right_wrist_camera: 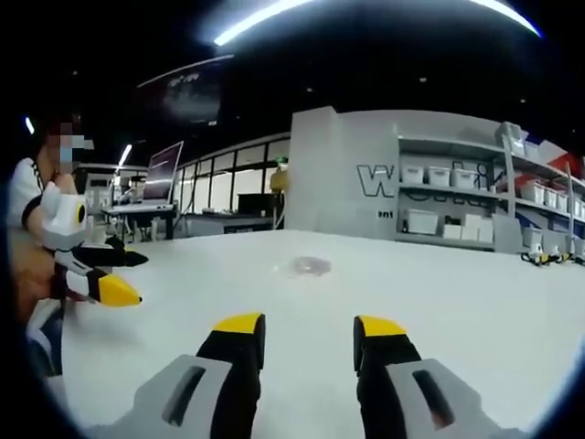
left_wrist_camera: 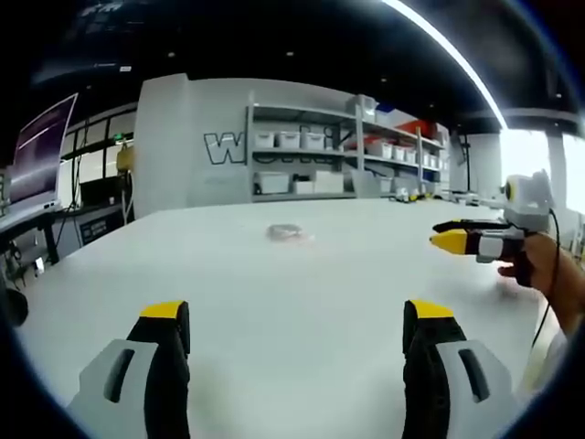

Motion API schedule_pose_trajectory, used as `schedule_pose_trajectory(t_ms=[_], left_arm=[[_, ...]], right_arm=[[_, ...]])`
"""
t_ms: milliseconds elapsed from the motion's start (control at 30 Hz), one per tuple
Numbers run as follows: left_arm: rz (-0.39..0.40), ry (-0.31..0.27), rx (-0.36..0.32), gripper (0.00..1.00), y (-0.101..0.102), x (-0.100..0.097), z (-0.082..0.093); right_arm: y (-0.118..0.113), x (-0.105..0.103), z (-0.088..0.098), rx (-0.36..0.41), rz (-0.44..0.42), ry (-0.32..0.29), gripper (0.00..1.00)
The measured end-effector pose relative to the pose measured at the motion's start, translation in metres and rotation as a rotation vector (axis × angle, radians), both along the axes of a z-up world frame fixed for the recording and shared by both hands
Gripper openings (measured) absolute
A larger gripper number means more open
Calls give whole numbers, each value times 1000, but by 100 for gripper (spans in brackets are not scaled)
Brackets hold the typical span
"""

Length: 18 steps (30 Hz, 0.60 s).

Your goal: Open the resealable bag by pulling the two sides of the seal apart until the entire bag opening is separated and visibly accessible.

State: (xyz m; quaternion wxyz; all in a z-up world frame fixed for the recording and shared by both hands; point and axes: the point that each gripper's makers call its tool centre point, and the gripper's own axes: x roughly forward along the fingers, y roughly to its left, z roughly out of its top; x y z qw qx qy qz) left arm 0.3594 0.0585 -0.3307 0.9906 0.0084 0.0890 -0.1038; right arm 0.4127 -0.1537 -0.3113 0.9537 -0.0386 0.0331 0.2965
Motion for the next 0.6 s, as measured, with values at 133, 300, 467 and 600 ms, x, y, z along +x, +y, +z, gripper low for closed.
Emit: schedule_pose_trajectory(t_ms=[133, 300, 467, 600], left_arm=[[0, -1, -1, 96, 0, 0, 0], [-1, -2, -1, 96, 0, -1, 1], [-4, -3, 0, 96, -1, -1, 1], [-2, -5, -2, 96, -1, -2, 1]], right_arm=[[3, 0, -4, 2, 9, 12, 36], [5, 0, -8, -1, 18, 25, 33], [6, 5, -8, -5, 32, 30, 32], [7, 4, -8, 3, 37, 33, 29]])
